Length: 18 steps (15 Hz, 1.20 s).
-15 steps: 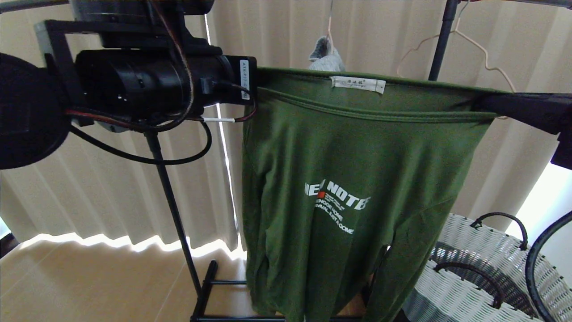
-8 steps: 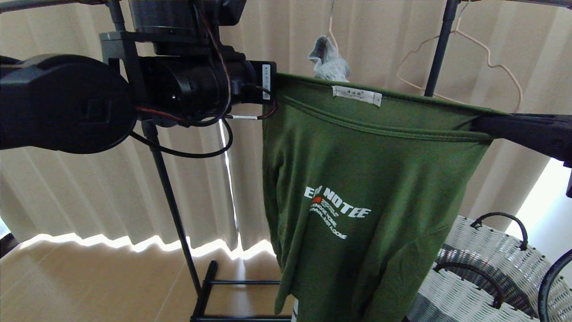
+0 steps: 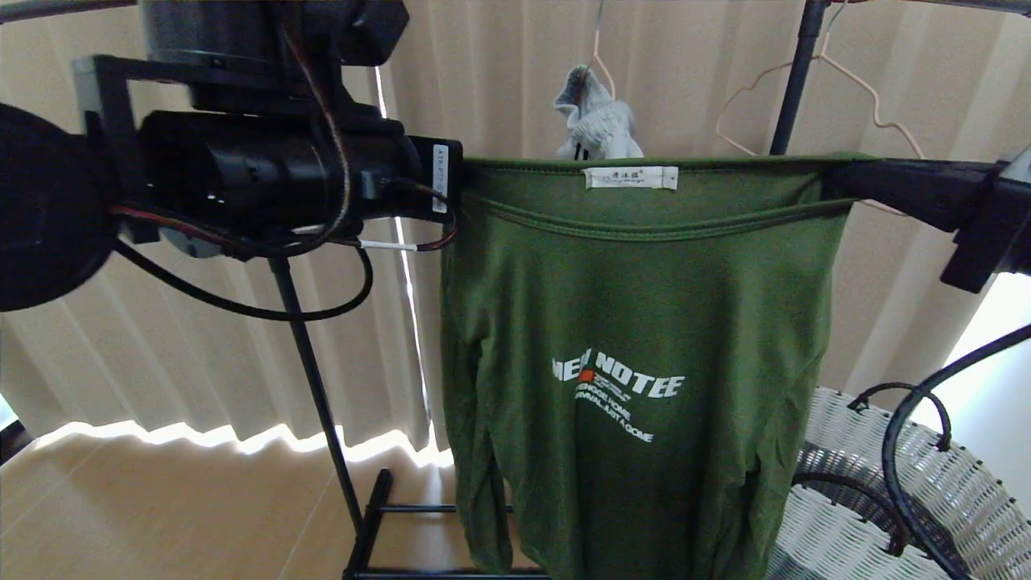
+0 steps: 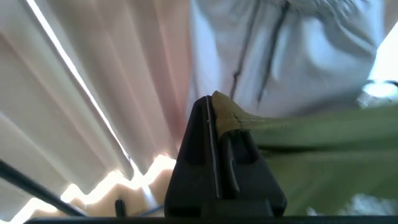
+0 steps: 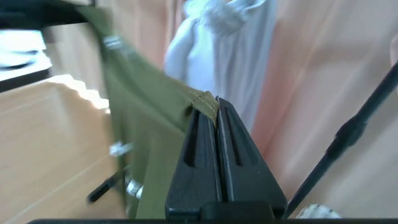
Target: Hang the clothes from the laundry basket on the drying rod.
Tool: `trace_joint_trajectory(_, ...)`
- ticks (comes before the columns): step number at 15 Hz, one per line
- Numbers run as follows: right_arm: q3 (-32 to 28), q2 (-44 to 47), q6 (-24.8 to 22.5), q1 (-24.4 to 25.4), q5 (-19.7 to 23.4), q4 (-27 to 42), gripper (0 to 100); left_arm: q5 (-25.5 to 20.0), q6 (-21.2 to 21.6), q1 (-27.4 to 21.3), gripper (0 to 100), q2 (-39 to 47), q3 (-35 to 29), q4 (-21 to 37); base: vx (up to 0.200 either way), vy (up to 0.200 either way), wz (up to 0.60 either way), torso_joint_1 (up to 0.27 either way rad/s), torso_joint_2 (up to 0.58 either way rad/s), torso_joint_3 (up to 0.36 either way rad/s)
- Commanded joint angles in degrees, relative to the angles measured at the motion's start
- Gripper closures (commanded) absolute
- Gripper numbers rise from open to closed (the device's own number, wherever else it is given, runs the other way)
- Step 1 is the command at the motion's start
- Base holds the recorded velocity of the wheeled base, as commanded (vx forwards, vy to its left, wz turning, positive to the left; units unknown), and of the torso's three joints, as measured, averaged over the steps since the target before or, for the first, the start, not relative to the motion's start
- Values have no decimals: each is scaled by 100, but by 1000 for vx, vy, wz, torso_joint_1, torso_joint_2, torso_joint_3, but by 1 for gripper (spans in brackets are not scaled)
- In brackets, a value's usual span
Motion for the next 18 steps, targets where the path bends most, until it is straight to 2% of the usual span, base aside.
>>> trace_joint_trajectory(1,-194,644,9,-213,10,-381,100,-177,-1,-28,100,-636,217,214,0,0,0,0,0,0)
trace_joint_trajectory(3,-352,846,18,-213,1,-557,100,-370,8,-28,100,-864,340,408,0,0,0,0,0,0)
trace_joint_trajectory(5,-660,1171,27,-213,45,-732,100,-678,52,-160,100,-1233,612,522,0,0,0,0,0,0)
trace_joint_trajectory(7,-880,1426,106,-213,54,-961,100,-783,78,-362,100,-1453,832,522,0,0,0,0,0,0)
trace_joint_trajectory(13,-1310,1892,264,-213,54,-1233,100,-854,272,-968,100,-1822,1157,522,0,0,0,0,0,0)
trace_joint_trajectory(18,-1293,1848,264,-213,10,-1233,100,-819,272,-1003,100,-1770,1157,504,0,0,0,0,0,0)
